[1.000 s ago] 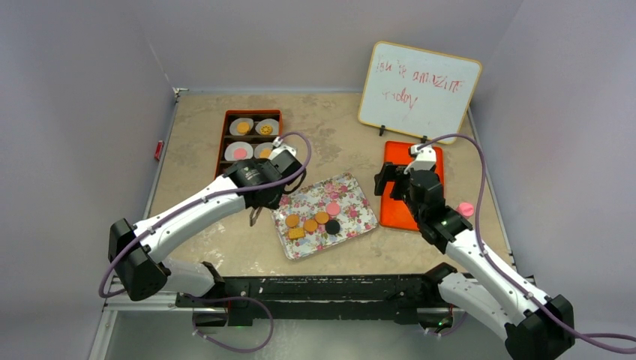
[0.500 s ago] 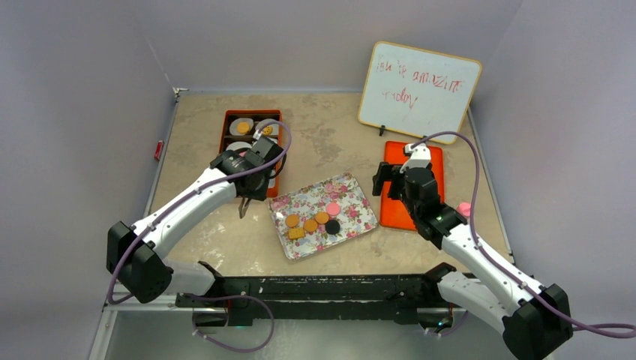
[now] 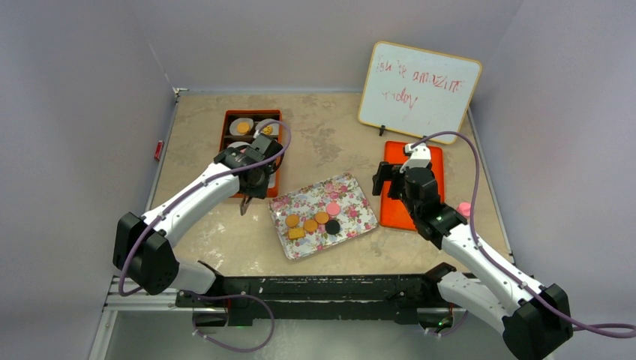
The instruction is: Pack the cookies
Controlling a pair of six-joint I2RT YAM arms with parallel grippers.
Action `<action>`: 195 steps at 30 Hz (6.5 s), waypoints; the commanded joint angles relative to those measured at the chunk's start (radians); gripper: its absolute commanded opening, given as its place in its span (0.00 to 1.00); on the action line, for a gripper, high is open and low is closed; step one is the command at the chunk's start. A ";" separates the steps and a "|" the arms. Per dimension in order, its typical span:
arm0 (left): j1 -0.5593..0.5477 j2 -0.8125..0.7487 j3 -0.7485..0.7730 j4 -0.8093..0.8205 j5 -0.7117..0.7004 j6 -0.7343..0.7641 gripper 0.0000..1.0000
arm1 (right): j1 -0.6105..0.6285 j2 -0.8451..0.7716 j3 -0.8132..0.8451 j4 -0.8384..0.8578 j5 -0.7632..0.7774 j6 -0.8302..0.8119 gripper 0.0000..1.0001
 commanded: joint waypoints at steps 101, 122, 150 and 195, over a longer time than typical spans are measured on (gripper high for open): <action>-0.362 -0.110 -0.228 0.351 0.105 0.119 0.45 | 0.002 -0.169 0.011 -0.058 0.011 0.043 0.99; -0.362 0.017 -0.289 0.420 0.104 0.401 0.47 | 0.001 -0.210 -0.016 -0.049 0.039 0.014 0.99; -0.363 -0.047 -0.253 0.366 0.041 0.418 0.78 | 0.001 -0.175 0.014 -0.121 0.073 -0.003 0.99; -0.066 -0.771 -0.340 0.529 -0.088 0.169 0.91 | -0.128 0.926 0.662 -0.573 -0.016 0.116 0.71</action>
